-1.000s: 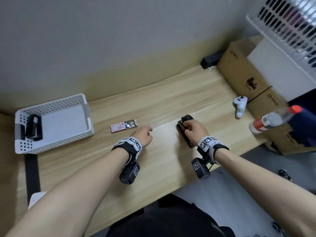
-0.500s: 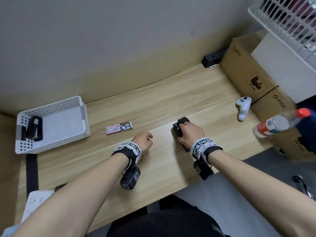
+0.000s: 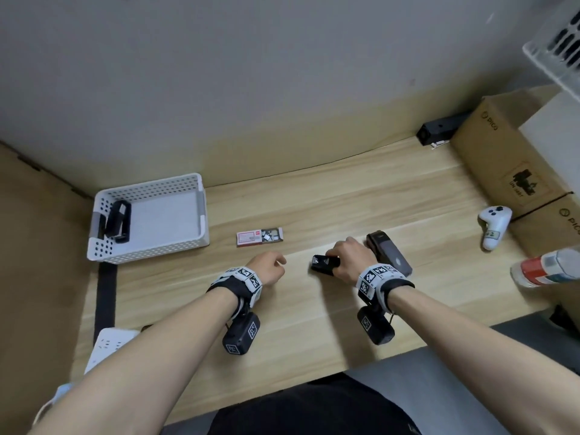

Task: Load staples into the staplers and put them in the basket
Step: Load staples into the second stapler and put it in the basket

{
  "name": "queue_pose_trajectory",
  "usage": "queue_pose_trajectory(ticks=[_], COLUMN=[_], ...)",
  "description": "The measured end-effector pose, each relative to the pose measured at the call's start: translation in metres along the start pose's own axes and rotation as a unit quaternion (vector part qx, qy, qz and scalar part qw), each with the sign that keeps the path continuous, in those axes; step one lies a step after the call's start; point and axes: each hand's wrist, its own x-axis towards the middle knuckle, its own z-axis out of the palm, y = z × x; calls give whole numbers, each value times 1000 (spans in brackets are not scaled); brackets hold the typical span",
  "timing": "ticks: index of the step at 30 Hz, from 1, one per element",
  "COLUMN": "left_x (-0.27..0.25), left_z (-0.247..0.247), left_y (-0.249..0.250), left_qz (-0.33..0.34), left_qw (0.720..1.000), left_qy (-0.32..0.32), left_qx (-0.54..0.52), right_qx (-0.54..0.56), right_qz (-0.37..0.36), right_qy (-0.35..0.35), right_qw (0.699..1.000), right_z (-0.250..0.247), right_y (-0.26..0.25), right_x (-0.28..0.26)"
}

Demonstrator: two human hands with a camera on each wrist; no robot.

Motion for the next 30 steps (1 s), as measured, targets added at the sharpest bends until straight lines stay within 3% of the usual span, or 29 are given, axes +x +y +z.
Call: queue_pose_trajectory(ticks=[7, 15, 23, 30], left_x=[-28, -52, -42, -34], left_z=[1, 8, 22, 11], left_y=[-74, -140, -159, -160], left_qz=[-63, -142, -164, -180], left_qw=[994, 970, 942, 940], left_qy=[22, 102, 113, 91], left_qx=[-89, -168, -269, -274], right_qx=[-20, -10, -5, 4], right_qz=[-141, -225, -270, -223], right_qy=[-17, -14, 19, 9], right_qw=[990, 974, 963, 975], right_z=[24, 55, 52, 45], right_y=[-88, -168, -154, -135], right_x=[20, 37, 34, 31])
